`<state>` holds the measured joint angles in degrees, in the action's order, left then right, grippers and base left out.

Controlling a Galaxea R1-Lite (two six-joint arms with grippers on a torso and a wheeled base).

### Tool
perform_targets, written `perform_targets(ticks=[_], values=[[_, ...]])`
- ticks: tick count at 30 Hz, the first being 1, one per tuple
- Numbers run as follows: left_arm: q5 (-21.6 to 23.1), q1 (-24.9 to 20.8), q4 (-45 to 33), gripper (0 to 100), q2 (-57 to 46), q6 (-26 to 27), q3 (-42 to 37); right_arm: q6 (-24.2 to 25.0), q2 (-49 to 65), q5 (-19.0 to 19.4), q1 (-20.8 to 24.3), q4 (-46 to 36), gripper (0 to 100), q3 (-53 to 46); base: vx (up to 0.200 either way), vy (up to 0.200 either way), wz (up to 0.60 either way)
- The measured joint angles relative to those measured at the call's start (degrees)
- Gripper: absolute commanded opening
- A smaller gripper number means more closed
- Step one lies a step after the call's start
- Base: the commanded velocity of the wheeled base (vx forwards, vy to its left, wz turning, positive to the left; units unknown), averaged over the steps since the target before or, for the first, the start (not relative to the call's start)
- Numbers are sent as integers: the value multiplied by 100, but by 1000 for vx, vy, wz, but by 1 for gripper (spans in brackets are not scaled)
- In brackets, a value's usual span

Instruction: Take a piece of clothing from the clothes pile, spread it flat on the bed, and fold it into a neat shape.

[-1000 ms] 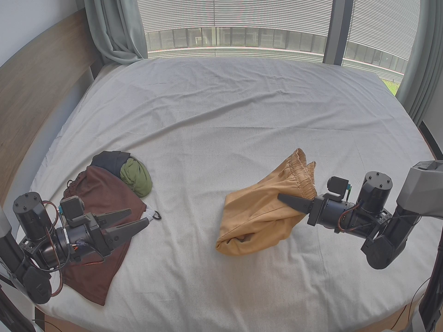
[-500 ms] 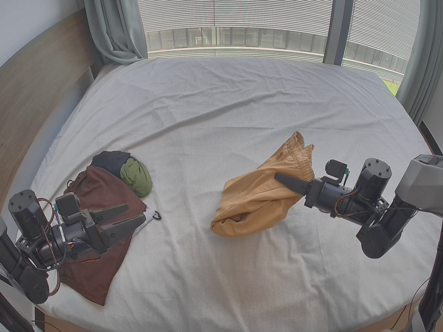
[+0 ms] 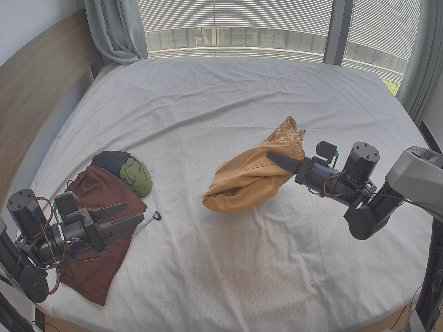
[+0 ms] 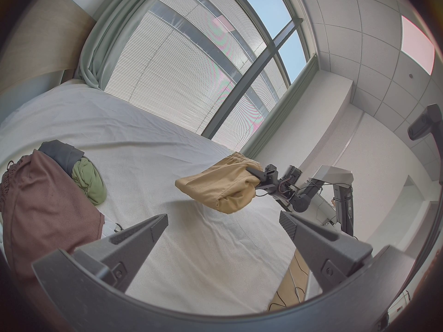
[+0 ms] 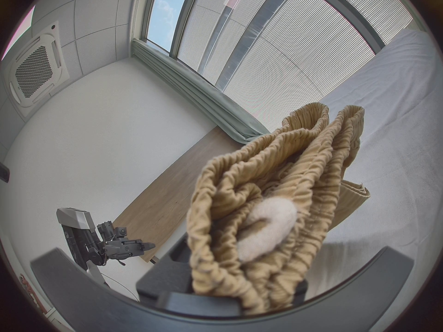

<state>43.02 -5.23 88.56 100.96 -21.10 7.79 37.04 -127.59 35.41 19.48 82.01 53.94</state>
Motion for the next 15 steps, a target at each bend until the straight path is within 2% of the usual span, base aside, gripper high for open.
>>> perform_targets(ticks=[15], values=[[15,5,0,100,5,-2,0,246,-719,0,-41,-1162,0,1893,0,0,0]])
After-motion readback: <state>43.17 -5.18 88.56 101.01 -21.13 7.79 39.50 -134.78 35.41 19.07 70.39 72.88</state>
